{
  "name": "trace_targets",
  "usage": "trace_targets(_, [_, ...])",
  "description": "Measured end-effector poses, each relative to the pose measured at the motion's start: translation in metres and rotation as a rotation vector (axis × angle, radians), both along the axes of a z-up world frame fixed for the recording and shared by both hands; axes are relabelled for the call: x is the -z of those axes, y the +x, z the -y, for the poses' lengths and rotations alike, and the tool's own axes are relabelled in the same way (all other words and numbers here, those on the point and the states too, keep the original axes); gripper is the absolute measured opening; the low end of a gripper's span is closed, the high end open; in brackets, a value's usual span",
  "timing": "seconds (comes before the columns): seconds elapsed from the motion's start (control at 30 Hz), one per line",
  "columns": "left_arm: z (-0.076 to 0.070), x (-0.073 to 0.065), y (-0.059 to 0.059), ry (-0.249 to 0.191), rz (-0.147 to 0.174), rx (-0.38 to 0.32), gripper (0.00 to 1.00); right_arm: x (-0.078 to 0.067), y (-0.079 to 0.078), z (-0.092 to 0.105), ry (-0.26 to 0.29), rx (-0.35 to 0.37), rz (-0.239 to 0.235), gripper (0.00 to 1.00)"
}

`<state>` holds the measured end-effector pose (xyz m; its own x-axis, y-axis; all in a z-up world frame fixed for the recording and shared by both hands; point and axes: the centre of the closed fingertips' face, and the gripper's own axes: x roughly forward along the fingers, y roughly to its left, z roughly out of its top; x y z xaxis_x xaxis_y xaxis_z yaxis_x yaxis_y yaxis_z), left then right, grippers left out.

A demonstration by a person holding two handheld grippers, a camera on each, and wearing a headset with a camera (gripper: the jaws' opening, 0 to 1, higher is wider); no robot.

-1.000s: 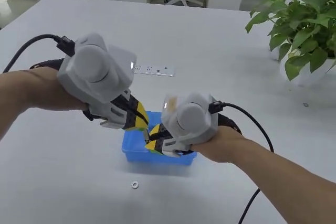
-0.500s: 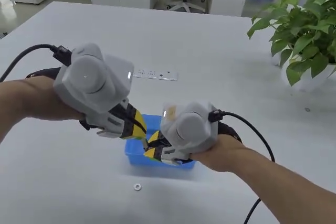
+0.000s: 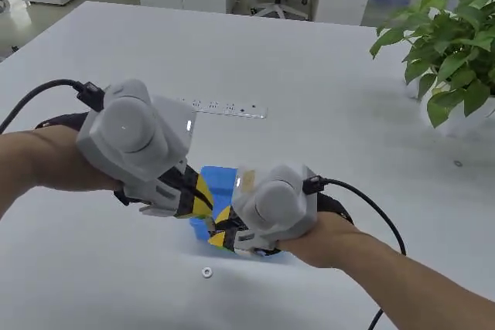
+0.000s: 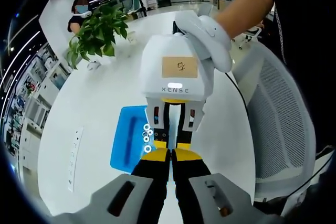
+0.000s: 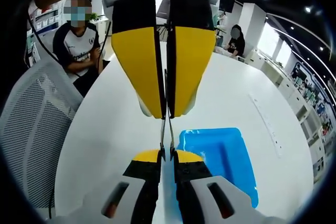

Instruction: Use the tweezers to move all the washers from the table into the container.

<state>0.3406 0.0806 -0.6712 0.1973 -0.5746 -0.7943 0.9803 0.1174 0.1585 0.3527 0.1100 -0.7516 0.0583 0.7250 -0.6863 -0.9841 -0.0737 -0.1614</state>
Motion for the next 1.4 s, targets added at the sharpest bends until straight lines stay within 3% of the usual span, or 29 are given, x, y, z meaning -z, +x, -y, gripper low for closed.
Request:
trace_targets(0.63, [-0.003, 0.027, -0.013, -0.009, -0.067, -0.017, 0.05, 0.028, -0.019, -0.002, -0.018, -0.019, -0.073, 0.11])
trace_targets(1.4, [-0.005, 0.045, -0.019, -0.001, -0.118, -0.022, 0.05, 0.044, -0.032, -0.003, -0.021, -0.027, -0.137, 0.12])
